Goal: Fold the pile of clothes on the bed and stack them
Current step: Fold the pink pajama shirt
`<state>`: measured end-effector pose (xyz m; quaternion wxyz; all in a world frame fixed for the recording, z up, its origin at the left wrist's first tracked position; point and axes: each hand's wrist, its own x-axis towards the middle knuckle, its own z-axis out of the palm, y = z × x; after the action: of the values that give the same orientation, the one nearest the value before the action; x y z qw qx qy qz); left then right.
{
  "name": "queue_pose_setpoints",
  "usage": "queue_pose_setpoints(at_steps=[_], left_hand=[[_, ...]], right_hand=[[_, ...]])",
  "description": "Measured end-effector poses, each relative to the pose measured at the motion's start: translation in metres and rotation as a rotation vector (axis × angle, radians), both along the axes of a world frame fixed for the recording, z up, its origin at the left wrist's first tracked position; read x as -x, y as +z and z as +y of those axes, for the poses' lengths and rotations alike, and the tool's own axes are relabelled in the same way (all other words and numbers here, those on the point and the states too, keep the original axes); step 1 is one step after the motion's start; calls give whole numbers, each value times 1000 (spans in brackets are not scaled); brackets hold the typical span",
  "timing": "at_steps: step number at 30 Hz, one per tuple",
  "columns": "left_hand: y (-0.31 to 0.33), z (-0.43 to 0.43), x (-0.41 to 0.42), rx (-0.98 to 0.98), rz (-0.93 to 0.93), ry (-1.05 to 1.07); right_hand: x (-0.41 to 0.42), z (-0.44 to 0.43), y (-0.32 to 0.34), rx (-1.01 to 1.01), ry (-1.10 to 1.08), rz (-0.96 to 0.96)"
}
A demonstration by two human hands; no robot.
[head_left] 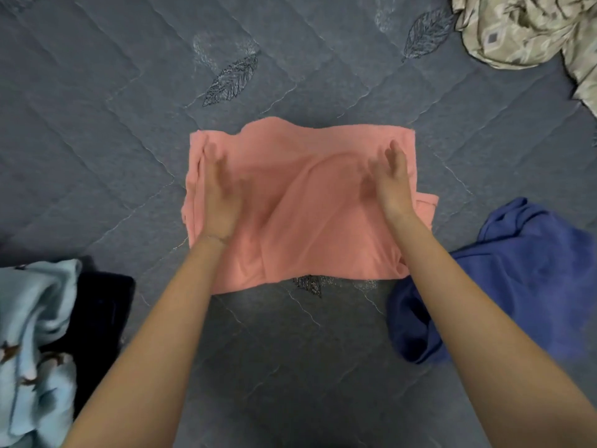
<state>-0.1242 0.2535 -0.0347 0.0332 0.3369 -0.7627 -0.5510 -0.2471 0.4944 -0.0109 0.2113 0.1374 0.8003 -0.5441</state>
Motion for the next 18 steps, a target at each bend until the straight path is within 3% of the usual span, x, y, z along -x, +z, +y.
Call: queue_pose_setpoints(at_steps=[4, 6, 9, 15, 18], left_hand=[[-18, 41, -20, 456, -168, -434], [-30, 53, -36, 573, -231, -384], [-43, 58, -59, 539, -220, -196], [-55, 44, -98, 694, -228, -389], [-52, 39, -108, 773, -264, -278]], right_hand=[[-21, 27, -26, -237, 100, 117], [-34, 42, -34, -372, 119, 133], [-56, 58, -40, -486, 87, 169], [-85, 77, -50, -538, 96, 114], [-86, 81, -50, -584, 104, 117]])
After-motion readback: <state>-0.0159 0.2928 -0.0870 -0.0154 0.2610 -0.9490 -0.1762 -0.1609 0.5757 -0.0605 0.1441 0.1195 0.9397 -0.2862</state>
